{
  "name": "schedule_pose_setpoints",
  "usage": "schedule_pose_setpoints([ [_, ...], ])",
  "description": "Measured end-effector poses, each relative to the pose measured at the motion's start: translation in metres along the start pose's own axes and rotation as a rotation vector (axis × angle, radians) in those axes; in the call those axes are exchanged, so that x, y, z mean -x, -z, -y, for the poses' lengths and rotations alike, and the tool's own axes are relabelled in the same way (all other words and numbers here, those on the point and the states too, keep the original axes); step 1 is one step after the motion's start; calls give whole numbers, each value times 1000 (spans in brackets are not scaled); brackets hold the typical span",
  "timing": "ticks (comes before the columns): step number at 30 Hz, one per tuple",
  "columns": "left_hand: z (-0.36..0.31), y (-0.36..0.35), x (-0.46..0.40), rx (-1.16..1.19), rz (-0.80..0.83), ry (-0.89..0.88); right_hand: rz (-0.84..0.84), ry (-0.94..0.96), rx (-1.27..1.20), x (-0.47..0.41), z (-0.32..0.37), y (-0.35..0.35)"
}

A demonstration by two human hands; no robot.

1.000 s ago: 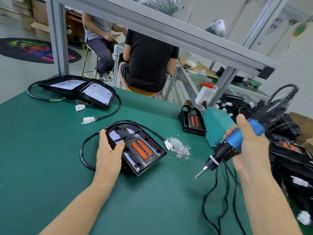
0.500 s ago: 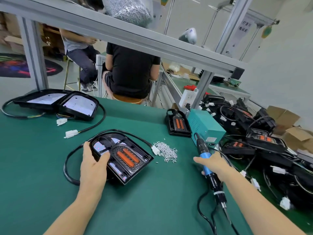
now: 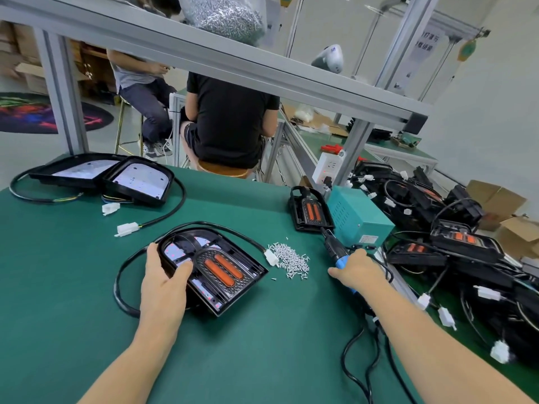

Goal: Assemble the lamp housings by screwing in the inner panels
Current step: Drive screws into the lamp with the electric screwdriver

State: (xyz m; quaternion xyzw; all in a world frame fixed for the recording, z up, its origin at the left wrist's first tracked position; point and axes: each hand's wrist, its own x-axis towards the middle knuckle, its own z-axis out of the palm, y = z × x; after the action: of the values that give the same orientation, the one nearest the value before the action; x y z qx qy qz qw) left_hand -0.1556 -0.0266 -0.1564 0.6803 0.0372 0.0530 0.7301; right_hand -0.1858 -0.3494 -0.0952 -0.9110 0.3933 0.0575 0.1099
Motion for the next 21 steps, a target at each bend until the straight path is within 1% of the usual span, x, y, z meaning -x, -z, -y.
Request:
schedule_pose_setpoints([
  [3,0,0,0,10,-2,-3,-35,-23,183,4,3,6],
  [5,-2,-1,2,8,-10,-6,-12,-15,269,4,4,8],
  [7,-4,-2,3,-1,-21,-12,5,22,270,1,2,6],
  [10,-5,-1,3,-15,-18,-16,-29,67,174,0,-1,4],
  [14,-3,0,2,4,-3,9,12,98,392,2,7,9],
  [16,-3,-1,2,5,-1,11,-45,133,454,3,15,15],
  [18,-4,-1,2,7,-8,9,-171,193,516,7,28,22],
  [19,-4,-2,2,11,-10,9,-234,230,513,10,37,27],
  [21,-3,-2,3,21,-6,19,-300,357,416,16,60,31],
])
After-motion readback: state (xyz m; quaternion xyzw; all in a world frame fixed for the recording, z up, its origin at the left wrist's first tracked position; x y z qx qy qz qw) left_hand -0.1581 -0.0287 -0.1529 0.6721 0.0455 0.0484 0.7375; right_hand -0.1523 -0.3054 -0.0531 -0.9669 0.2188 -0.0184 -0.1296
